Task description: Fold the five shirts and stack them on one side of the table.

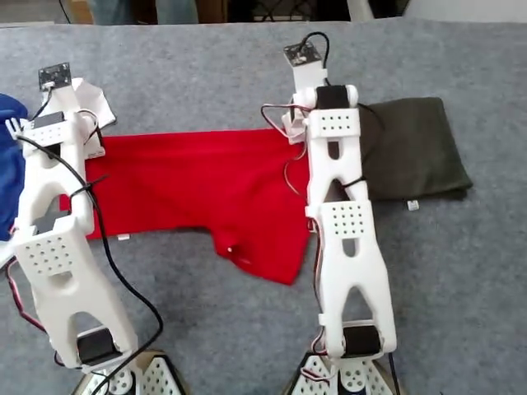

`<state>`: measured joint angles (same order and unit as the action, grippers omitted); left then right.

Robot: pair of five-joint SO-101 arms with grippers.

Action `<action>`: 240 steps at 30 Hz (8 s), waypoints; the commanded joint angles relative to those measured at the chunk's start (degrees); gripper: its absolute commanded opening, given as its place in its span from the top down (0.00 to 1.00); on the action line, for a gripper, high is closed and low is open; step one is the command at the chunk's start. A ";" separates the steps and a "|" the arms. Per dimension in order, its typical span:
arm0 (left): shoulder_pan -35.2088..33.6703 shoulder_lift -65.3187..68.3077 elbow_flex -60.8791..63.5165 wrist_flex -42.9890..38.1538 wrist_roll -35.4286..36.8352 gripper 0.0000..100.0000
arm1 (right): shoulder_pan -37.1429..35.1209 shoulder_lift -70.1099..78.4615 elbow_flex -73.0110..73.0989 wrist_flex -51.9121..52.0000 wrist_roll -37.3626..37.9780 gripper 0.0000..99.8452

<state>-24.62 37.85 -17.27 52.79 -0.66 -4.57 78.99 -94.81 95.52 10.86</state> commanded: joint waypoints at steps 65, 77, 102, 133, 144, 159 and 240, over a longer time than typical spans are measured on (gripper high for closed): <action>-8.66 -51.52 65.63 -30.33 0.97 0.97 | -26.29 -79.16 129.80 -27.60 35.60 0.72; -8.57 -51.52 65.63 -30.33 0.97 0.97 | -27.08 -69.14 129.63 -35.34 35.52 0.73; -8.48 -51.43 65.80 -30.59 0.97 0.97 | -18.46 -59.21 84.35 -11.43 42.37 0.99; -6.90 -51.43 66.07 -30.59 0.97 0.97 | -15.12 -9.89 -1.10 5.01 43.87 0.74; -6.90 -51.43 66.07 -30.68 0.97 0.97 | -12.92 -26.51 12.53 5.89 27.25 0.99; -6.90 -51.43 65.63 -30.68 1.23 0.97 | -21.27 -54.46 77.85 -13.45 27.16 0.99; -11.30 14.42 -24.40 38.42 -12.66 0.81 | -9.76 -68.97 86.37 -2.99 14.42 0.99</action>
<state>-35.78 48.31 -37.23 89.45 -12.88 -14.51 13.41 -8.31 93.05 25.45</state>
